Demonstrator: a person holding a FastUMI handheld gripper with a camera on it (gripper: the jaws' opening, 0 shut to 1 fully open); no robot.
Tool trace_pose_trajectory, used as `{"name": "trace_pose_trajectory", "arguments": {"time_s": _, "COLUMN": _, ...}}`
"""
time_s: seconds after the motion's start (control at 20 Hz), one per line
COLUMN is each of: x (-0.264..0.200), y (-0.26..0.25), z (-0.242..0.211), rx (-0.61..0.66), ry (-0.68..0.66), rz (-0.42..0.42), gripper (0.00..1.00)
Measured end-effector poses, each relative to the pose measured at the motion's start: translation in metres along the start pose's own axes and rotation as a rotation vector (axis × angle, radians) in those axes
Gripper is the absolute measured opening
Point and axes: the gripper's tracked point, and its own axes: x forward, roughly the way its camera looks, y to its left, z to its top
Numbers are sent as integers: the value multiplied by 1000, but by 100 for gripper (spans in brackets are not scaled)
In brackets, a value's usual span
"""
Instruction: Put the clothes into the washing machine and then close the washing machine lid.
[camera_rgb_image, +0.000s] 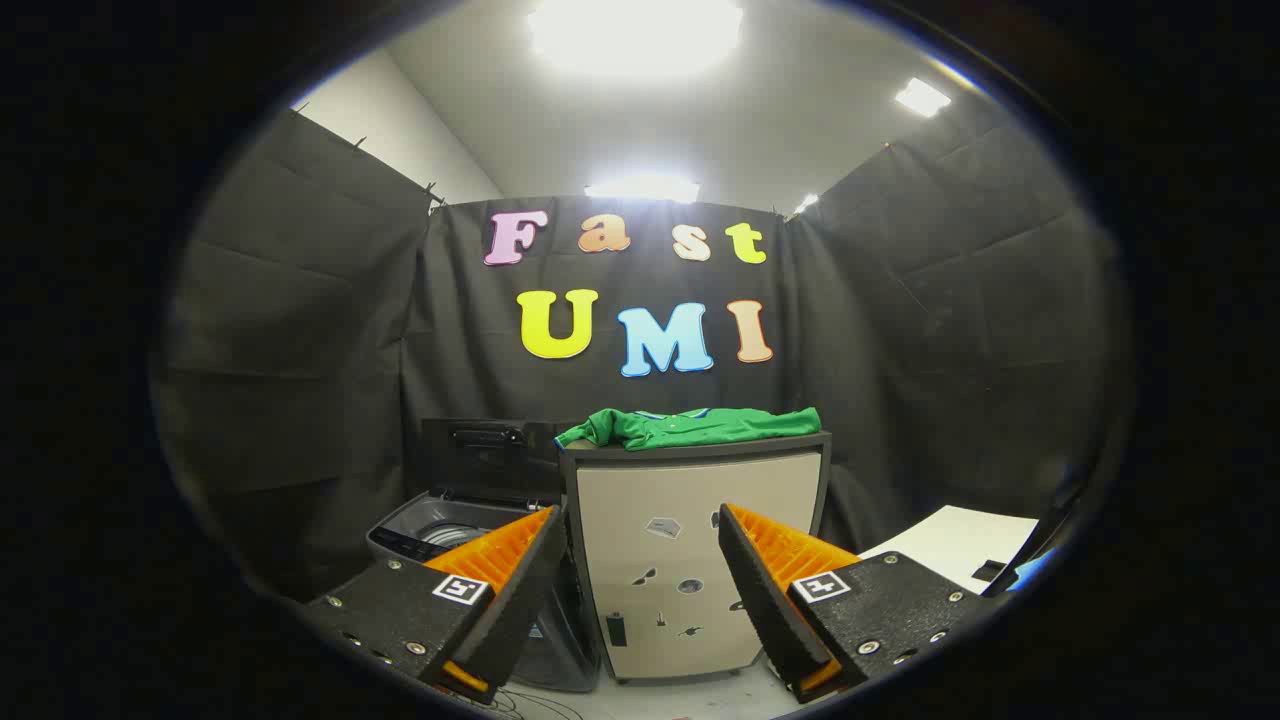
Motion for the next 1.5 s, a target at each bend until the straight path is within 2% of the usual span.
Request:
{"name": "trace_pose_trajectory", "arguments": {"time_s": 1.1, "x": 5, "y": 5, "z": 16, "rx": -6, "ry": -36, "rz": 16, "gripper": 94}}
{"name": "trace_pose_trajectory", "arguments": {"time_s": 1.5, "x": 37, "y": 9, "z": 36, "rx": -2, "ry": -53, "rz": 35, "gripper": 94}}
